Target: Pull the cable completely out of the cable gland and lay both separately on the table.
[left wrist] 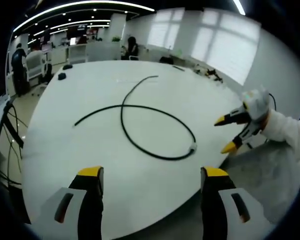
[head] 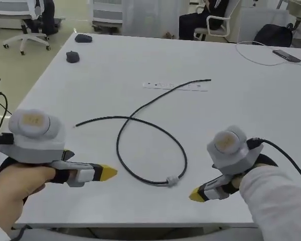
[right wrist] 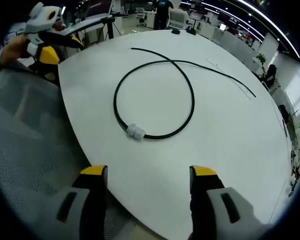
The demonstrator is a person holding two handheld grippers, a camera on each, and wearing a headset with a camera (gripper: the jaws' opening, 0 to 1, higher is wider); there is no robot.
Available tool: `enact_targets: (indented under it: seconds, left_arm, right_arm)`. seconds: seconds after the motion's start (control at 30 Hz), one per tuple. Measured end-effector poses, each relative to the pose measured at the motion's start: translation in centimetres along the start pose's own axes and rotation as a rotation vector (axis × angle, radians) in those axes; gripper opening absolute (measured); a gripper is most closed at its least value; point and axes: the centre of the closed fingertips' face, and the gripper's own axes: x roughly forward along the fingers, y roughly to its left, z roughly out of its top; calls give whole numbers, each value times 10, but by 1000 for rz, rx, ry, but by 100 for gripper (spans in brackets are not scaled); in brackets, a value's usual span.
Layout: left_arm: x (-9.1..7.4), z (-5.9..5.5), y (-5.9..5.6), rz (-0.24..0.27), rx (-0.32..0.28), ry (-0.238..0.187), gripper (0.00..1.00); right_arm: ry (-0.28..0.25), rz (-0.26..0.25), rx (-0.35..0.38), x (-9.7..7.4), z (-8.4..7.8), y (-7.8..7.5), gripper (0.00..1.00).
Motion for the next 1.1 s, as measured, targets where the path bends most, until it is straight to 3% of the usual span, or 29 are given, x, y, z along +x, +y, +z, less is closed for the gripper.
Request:
enact_targets:
  seconds: [0.53,0.77,1.0,1.1]
  left_arm:
    - [0,2,-1,-6,1,-7,80]
    - [-1,3,0,-2,-4,-13,79]
    - [-1,3,2,2,-4,-13,79]
    - [0,4,3,3,-4,-13,79]
  right_arm:
    - [-4,-3,6,0,0,-2,67]
    - [15,-4,-35,2,-2,1,64]
    - [-2,28,-45,4,5,7,58]
    - [-26,54,-11,4,10,8,57]
